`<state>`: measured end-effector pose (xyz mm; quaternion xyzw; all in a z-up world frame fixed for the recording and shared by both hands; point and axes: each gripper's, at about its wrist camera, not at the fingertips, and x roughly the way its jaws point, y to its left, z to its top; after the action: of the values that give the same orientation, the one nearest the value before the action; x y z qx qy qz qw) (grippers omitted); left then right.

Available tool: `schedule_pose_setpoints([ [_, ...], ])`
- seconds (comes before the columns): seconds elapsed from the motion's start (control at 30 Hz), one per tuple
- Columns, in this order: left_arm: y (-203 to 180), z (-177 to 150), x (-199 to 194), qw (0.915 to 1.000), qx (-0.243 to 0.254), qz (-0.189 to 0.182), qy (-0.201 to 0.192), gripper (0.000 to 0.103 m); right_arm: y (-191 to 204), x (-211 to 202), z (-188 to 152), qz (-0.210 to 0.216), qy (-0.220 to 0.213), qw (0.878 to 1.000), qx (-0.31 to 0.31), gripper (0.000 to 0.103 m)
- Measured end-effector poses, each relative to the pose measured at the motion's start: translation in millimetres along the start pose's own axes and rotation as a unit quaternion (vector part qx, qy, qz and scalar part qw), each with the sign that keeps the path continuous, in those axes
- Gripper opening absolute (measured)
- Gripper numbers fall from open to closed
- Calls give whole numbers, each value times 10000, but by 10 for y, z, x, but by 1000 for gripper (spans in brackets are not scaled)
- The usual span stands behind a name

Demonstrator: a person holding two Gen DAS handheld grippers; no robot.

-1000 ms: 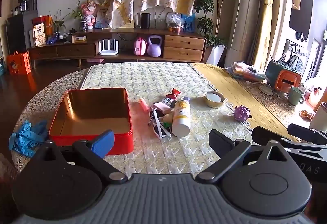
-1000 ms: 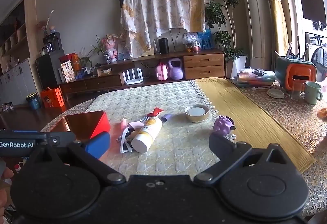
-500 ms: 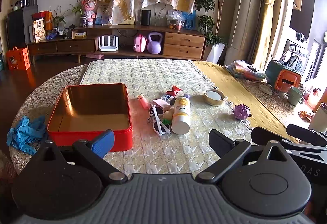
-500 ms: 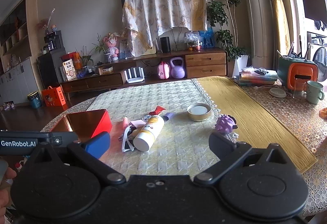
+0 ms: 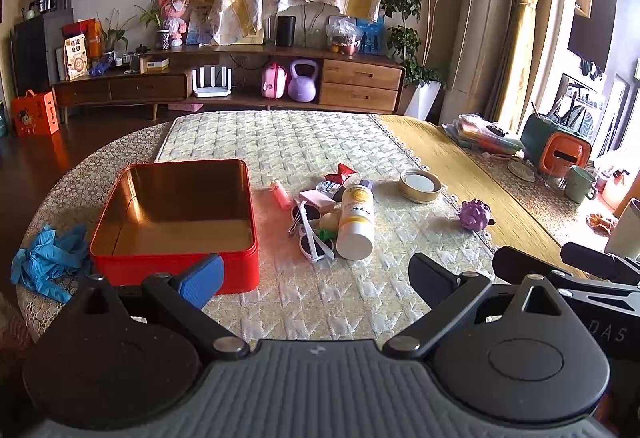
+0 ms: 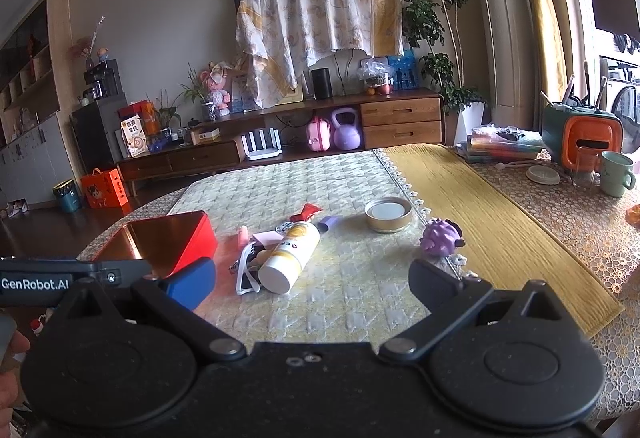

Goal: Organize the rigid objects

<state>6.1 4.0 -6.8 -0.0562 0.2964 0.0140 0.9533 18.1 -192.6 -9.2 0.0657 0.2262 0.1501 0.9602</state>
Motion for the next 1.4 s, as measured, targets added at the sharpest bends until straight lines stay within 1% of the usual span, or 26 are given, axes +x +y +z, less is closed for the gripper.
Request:
schedule_pose_setpoints([
  [0.2,3,-11,86,10000,-3,17,76,99,-39,52,-24,-19,53,10000,38,103],
  [0.37,-4,34,171,9999,65,94,79,99,-118,145,20,-94,105,9999,70,103],
  [0.53,-73,90,287,9997,238,47,-20,99,-280,285,78,-287,150,9994,150,103],
  [0.63,-101,149,386,9996,270,54,-22,99,-402,367,135,-426,80,9990,121,103],
  [0.7,-138,204,482,9993,339,123,19,99,-489,444,179,-553,78,9984,117,103],
  [0.8,-166,304,674,9990,359,-43,251,99,-622,591,240,-704,106,9974,83,103],
  [0.87,-189,358,817,9990,337,-34,278,99,-701,699,280,-779,136,9969,31,103],
  [0.9,-210,374,881,9990,384,-19,237,99,-729,755,289,-818,140,9965,-14,103],
  [0.97,-272,399,1041,9985,474,197,195,99,-799,880,298,-918,217,9955,-115,102],
  [1.03,-293,404,1205,9984,449,291,207,99,-865,1000,296,-940,331,9949,-162,102],
  [1.1,-303,391,1361,9982,412,308,292,99,-951,1133,293,-907,497,9945,-153,100],
  [1.17,-339,369,1490,9976,494,342,342,99,-1027,1261,283,-897,629,9939,-159,99],
  [1.3,-402,353,1708,9969,607,234,434,99,-1141,1443,258,-854,843,9926,-153,96],
  [1.4,-458,368,1841,9969,675,154,373,99,-1204,1556,241,-758,935,9927,-99,93],
])
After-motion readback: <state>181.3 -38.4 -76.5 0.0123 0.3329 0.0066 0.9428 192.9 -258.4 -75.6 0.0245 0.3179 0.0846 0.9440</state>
